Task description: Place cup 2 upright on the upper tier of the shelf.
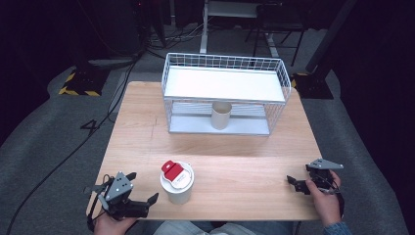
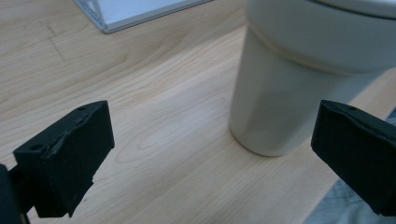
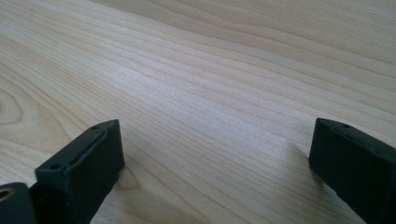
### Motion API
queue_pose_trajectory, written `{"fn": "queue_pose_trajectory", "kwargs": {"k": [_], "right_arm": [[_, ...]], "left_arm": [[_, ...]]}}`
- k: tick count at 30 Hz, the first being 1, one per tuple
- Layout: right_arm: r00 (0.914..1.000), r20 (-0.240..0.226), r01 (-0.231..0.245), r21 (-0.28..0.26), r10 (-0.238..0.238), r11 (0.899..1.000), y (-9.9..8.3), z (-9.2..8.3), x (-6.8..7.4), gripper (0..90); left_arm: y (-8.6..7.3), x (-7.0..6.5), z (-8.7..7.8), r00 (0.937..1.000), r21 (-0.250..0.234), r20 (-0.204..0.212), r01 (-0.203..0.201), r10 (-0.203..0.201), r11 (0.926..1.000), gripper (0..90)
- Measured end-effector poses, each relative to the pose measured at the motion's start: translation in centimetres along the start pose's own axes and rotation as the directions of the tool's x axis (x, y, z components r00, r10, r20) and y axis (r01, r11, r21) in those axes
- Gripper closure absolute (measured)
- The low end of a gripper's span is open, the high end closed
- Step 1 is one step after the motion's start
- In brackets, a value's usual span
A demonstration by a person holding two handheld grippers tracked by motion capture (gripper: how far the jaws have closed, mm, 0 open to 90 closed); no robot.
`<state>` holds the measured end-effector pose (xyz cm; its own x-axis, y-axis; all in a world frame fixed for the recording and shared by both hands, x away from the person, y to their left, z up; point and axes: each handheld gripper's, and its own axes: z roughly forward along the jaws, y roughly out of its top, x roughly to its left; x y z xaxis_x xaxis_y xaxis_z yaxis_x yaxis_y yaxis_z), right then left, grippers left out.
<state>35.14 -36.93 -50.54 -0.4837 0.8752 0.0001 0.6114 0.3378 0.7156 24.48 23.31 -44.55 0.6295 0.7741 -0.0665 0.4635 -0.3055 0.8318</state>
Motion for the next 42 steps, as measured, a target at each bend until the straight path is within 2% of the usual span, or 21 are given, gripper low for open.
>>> {"fn": "queue_pose_trajectory", "kwargs": {"k": [5,8,13,16,19,21,30,33,39,42], "right_arm": [[1.0000,0.000,0.000,0.000,0.000,1.000,0.0,0.0,0.0,3.1],[1.0000,0.000,0.001,0.001,-0.001,1.000,0.0,0.0,0.0,2.7],[1.0000,0.000,0.001,0.002,-0.001,1.000,0.0,0.1,0.0,2.2],[1.0000,-0.001,0.001,0.003,-0.001,1.000,0.1,0.1,0.0,1.8],[1.0000,-0.003,0.003,0.004,-0.003,1.000,0.1,0.2,0.0,1.0],[1.0000,-0.004,0.003,0.005,-0.003,1.000,0.1,0.2,0.1,0.8],[1.0000,-0.005,0.005,0.008,-0.005,1.000,0.1,0.2,0.1,0.1],[1.0000,-0.005,0.005,0.008,-0.005,1.000,0.1,0.2,0.1,0.1],[1.0000,-0.005,0.004,0.008,-0.004,1.000,0.1,0.2,0.1,0.1],[1.0000,-0.005,0.005,0.008,-0.005,1.000,0.1,0.2,0.1,0.1]], "left_arm": [[0.1,-1.4,-0.4,0.9988,-0.024,0.043,-0.021,0.022,0.9995,0.0],[0.3,-2.0,-0.4,0.9960,-0.041,0.078,-0.041,0.045,0.9983,0.0],[0.3,-2.6,0.3,0.9893,-0.071,0.141,-0.029,0.039,0.9971,0.0],[0.4,-2.9,0.8,0.9881,-0.095,0.150,-0.019,0.033,0.9953,0.0],[0.4,-3.0,1.5,0.9878,-0.137,0.151,-0.019,0.039,0.9904,0.0],[0.4,-3.1,1.9,0.9892,-0.153,0.143,-0.009,0.032,0.9881,0.0],[0.5,-3.8,3.9,0.9863,-0.178,0.155,-0.029,0.058,0.9835,0.0],[0.4,-3.8,4.9,0.9860,-0.194,0.146,-0.051,0.080,0.9797,0.0],[0.2,-3.7,6.3,0.9854,-0.204,0.159,-0.027,0.060,0.9786,0.0],[0.1,-3.8,7.0,0.9844,-0.206,0.161,-0.038,0.072,0.9778,0.1]]}}
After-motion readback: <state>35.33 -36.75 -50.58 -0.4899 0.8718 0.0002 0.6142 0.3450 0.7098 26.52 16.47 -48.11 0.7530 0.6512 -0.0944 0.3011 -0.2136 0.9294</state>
